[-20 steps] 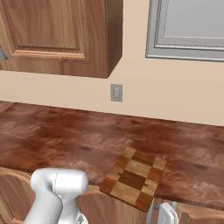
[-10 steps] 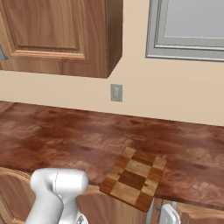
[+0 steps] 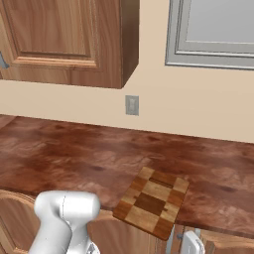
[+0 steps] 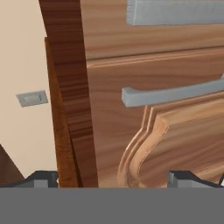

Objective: Move the cutting board and knife to the sink. Then move spray from the cabinet to the counter.

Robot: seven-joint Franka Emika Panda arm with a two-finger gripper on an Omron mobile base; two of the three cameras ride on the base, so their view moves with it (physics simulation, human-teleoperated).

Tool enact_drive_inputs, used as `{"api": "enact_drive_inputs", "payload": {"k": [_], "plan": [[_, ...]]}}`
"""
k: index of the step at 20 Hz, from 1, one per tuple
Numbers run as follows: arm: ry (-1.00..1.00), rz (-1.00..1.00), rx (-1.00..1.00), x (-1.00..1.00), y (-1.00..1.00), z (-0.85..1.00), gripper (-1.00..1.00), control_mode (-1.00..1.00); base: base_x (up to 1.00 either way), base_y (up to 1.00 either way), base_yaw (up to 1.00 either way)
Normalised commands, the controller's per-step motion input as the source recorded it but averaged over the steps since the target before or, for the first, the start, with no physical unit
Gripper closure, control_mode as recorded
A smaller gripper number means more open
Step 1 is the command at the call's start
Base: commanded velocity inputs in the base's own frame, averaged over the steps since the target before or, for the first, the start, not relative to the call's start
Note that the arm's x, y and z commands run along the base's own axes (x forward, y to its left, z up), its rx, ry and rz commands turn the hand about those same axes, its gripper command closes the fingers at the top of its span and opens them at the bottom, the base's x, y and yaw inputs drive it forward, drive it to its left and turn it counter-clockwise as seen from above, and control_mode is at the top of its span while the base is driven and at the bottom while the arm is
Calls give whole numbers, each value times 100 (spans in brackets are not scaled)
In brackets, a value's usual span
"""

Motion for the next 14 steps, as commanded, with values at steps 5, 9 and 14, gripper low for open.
{"api": "enact_drive_inputs", "payload": {"k": [5, 9, 14], "plan": [[5, 0, 0, -1, 0, 10, -100, -100, 0, 0, 0], [6, 0, 0, 0, 1, 9, -100, -100, 0, 0, 0], [2, 0, 0, 0, 11, 0, -100, -100, 0, 0, 0]]}}
